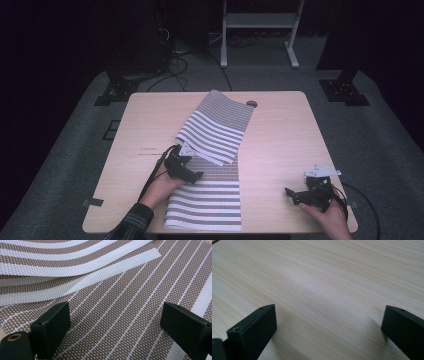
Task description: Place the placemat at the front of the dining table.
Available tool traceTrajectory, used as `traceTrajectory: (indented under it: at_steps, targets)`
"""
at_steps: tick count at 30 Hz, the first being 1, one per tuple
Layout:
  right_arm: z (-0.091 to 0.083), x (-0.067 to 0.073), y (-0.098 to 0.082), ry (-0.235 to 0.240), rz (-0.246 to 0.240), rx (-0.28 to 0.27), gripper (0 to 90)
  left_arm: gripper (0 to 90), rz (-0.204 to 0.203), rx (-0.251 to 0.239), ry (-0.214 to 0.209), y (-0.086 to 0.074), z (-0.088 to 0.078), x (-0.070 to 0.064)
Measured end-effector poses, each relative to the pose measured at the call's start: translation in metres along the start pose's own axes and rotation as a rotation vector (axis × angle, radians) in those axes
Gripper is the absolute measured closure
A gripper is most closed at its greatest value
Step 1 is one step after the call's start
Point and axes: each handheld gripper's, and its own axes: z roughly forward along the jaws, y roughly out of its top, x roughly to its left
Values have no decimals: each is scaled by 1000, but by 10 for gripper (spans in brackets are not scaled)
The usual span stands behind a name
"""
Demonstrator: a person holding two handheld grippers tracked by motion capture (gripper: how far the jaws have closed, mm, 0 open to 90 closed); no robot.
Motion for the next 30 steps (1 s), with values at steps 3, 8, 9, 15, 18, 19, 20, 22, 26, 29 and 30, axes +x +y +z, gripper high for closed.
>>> traceTrajectory:
  at_steps: [3,8,9,15,18,19,20,22,26,29,30]
  targets:
    - [0,0,0,0,1,0,0,87,-10,-12,2,-2,0,-2]
    - [0,0,0,0,1,0,0,92,-6,-21,-17,-9,-5,-10]
    - [0,0,0,0,1,0,0,92,-2,-21,-19,-11,-7,-12]
    - [0,0,0,-2,2,1,0,91,-3,-31,-29,-19,-13,-20]
    - [0,0,0,-2,1,2,0,92,3,-33,-32,-23,-17,-24]
    - [0,0,0,-2,1,1,0,92,6,-31,-37,-26,-20,-27]
    - [0,0,0,-2,1,1,0,92,6,-31,-37,-26,-20,-27]
    - [0,0,0,-2,1,1,0,92,10,-35,-43,-30,-23,-31]
    - [0,1,0,-3,3,1,0,92,17,-33,-49,-36,-29,-36]
    - [0,1,0,-2,3,1,0,92,27,-30,-58,-41,-34,-42]
    - [0,1,0,-2,3,1,0,92,28,-31,-60,-43,-36,-43]
